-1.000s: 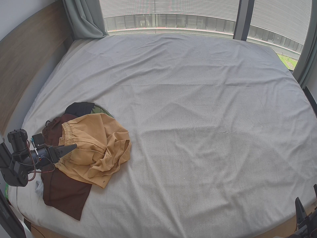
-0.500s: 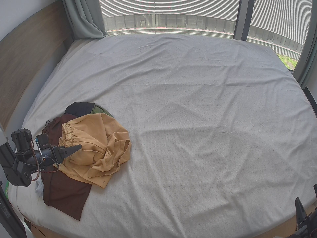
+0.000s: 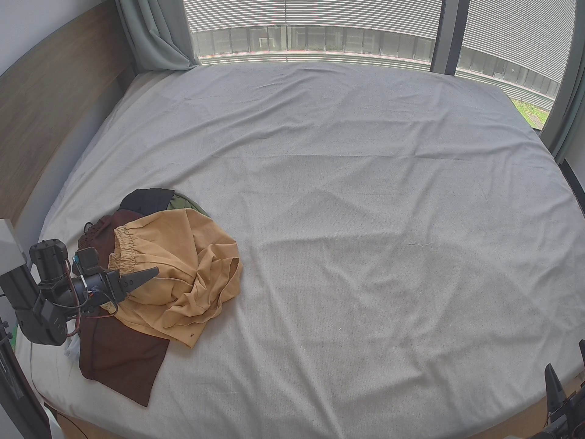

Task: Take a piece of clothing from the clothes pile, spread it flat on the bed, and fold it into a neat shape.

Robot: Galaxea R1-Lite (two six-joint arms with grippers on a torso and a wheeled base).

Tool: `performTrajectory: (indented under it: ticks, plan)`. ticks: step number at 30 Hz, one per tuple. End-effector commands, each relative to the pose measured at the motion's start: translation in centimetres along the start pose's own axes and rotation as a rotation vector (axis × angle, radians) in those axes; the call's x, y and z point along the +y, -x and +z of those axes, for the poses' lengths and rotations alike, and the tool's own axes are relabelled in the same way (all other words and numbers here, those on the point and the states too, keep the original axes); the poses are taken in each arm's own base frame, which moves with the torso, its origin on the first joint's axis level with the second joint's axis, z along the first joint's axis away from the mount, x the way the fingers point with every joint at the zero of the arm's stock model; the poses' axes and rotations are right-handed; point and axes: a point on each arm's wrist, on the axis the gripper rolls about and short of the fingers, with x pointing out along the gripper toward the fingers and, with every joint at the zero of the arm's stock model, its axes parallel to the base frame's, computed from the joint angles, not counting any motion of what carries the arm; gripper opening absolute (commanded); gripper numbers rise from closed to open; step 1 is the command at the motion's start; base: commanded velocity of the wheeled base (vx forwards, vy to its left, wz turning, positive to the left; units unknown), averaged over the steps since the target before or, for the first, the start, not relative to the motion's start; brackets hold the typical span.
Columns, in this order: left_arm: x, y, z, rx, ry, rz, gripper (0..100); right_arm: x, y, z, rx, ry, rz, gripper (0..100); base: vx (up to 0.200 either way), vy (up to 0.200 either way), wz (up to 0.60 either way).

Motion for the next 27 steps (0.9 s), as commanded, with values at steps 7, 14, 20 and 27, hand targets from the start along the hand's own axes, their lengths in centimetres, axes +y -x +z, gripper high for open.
performTrajectory:
  ticks: [7, 14, 20, 27]
  plan:
    - [0.4, -0.3, -0.4, 0.003, 0.006, 0.011, 100, 0.0, 0.0, -0.5, 0.004, 0.0, 0.0, 100, 0.0, 0.0, 0.0]
    - [0.6, -0.4, -0.5, 0.003, 0.006, 0.011, 0, 0.0, 0.0, -0.5, 0.004, 0.0, 0.0, 100, 0.0, 0.0, 0.0]
    - [0.6, -0.1, -0.3, -0.004, 0.013, 0.005, 0, 0.0, 0.0, -0.5, 0.004, -0.001, 0.0, 100, 0.0, 0.0, 0.0]
    - [-1.1, 0.8, 0.6, -0.054, 0.055, -0.016, 0, 0.0, 0.0, -0.5, 0.004, -0.001, 0.002, 100, 0.0, 0.0, 0.0]
